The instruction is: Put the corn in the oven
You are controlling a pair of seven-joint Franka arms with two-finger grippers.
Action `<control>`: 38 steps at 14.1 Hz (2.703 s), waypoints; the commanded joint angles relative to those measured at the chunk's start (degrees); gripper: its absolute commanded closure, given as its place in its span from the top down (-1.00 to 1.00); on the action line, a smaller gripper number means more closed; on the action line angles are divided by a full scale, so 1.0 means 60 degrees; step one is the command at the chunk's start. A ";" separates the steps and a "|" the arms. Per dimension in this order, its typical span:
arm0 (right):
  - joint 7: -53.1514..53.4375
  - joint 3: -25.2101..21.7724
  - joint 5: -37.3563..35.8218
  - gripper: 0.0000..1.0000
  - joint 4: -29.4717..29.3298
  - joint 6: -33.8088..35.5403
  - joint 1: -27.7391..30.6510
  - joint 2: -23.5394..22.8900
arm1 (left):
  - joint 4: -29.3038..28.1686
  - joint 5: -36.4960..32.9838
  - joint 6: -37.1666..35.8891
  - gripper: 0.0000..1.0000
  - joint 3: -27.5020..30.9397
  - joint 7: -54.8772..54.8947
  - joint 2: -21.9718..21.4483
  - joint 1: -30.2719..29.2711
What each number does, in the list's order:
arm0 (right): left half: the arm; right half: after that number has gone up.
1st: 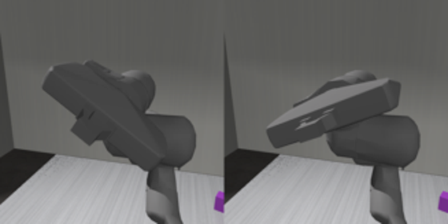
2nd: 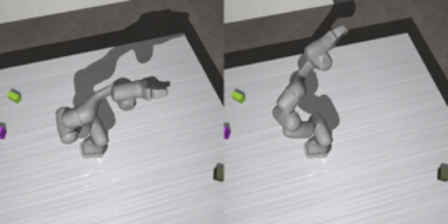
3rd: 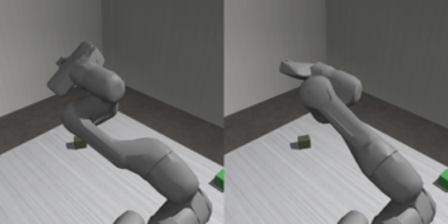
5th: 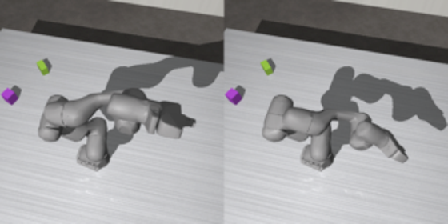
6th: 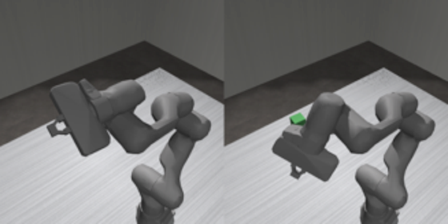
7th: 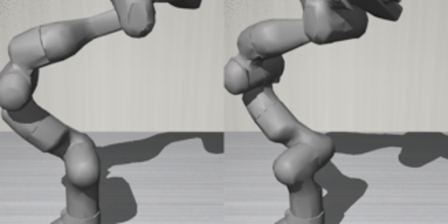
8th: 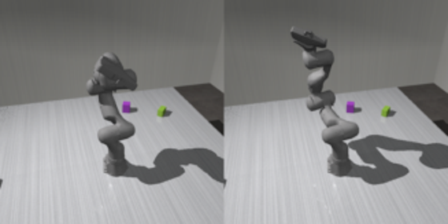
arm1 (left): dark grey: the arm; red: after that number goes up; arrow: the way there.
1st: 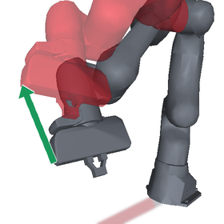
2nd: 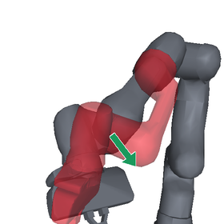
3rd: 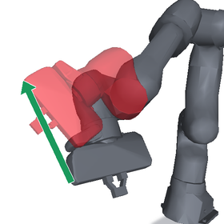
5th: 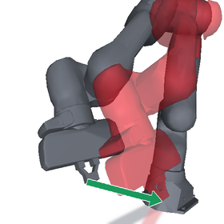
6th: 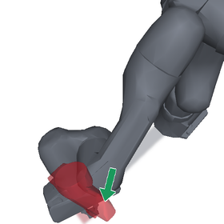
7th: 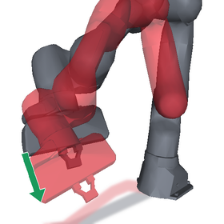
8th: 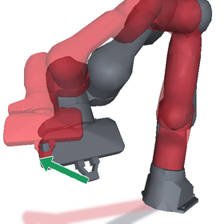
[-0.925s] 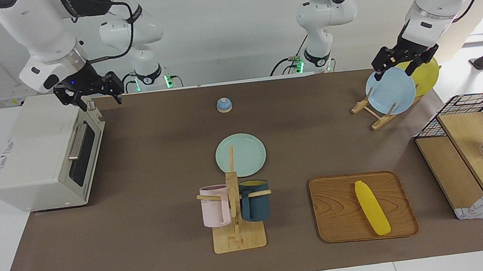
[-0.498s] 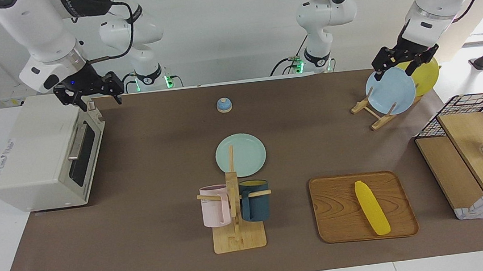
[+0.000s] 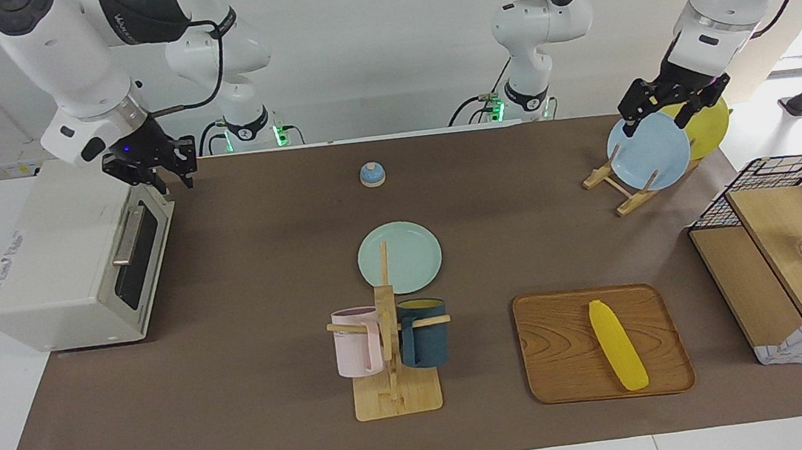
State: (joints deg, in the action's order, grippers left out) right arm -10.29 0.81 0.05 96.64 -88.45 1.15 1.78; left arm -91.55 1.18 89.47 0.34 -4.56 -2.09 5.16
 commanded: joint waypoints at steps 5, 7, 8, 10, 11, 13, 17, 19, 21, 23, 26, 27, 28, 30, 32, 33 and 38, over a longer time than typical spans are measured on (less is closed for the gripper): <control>-0.0585 -0.0018 0.0008 -1.00 0.3007 -0.2804 0.0995 0.1168 | -0.0138 0.0125 0.1316 1.00 -0.0071 -0.0016 0.0887 -0.0010; -0.0700 -0.0018 -0.0447 -1.00 0.3199 -0.3420 0.1723 0.0775 | 0.0371 0.0154 0.1596 1.00 -0.0071 -0.0016 0.1895 0.0019; -0.0817 -0.0018 -0.0448 -1.00 0.3214 -0.3451 0.1974 0.0627 | 0.0882 0.0169 0.1640 1.00 -0.0071 -0.0016 0.2626 0.0034; -0.0994 -0.0018 -0.0448 -1.00 0.3214 -0.3452 0.2035 0.0567 | 0.1792 0.0329 0.2208 1.00 -0.0086 -0.0031 0.3931 0.0034; -0.0994 -0.0018 -0.0448 -1.00 0.3214 -0.3466 0.2035 0.0552 | 0.1970 0.0417 0.2574 1.00 -0.0100 -0.0031 0.4401 0.0034; -0.1081 -0.0018 -0.0477 -1.00 0.3214 -0.3539 0.2050 0.0480 | 0.2277 0.0418 0.3584 1.00 -0.0101 -0.0031 0.5542 0.0398; -0.1434 -0.0018 -0.0492 -1.00 0.3375 -0.3876 0.2372 0.0333 | 0.3875 0.0345 0.4260 1.00 -0.0072 -0.0002 0.7334 0.0444; -0.1375 -0.0018 -0.0492 -1.00 0.3434 -0.3949 0.2358 0.0318 | 0.3876 0.0243 0.4657 1.00 -0.0028 -0.0002 0.7612 0.0459; -0.1288 0.0011 -0.0463 -1.00 0.3492 -0.3979 0.2241 0.0303 | 0.3890 -0.0079 0.5226 1.00 -0.0027 -0.0001 0.8065 0.0546; -0.0894 0.0026 -0.0331 -1.00 0.3712 -0.4037 0.1964 0.0274 | 0.3876 -0.0095 0.5435 1.00 -0.0042 0.0013 0.8155 0.0518; -0.0191 0.0026 -0.0331 -1.00 0.3756 -0.4447 0.1203 -0.0076 | 0.3890 -0.0080 0.5478 0.72 -0.0071 0.0013 0.8170 0.0517; -0.0058 0.0026 -0.0331 -1.00 0.3858 -0.4752 0.1041 -0.0208 | 0.3890 -0.0080 0.5478 0.42 -0.0071 0.0013 0.8170 0.0517; -0.0057 0.0026 -0.0331 -1.00 0.4062 -0.5060 0.0981 -0.0296 | 0.3876 -0.0080 0.5478 -0.05 -0.0071 0.0013 0.8170 0.0517; -0.0042 0.0026 -0.0331 -1.00 0.4195 -0.5501 0.0703 -0.0618 | 0.3876 -0.0080 0.5493 -0.72 -0.0071 -0.0002 0.8156 0.0576; -0.0013 0.0055 -0.0331 -1.00 0.4341 -0.6143 0.0629 -0.0897 | 0.3876 -0.0007 0.5435 -1.00 -0.0071 -0.0074 0.8126 0.0605; -0.0013 0.0070 -0.0331 -1.00 0.4574 -0.6597 0.0412 -0.0898 | 0.3861 0.0051 0.5348 -1.00 -0.0071 -0.0104 0.8039 0.0605; 0.0572 0.0070 -0.0302 -1.00 0.5002 -0.7478 -0.0028 -0.1277 | 0.2036 0.0564 0.4878 -1.00 -0.0071 -0.1389 0.5905 0.0969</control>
State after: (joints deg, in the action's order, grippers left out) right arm -7.96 1.94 -0.74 126.31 -130.72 1.23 -4.83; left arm -70.72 3.79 119.31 -0.72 -8.56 41.07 8.86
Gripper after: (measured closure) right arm 0.991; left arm 0.436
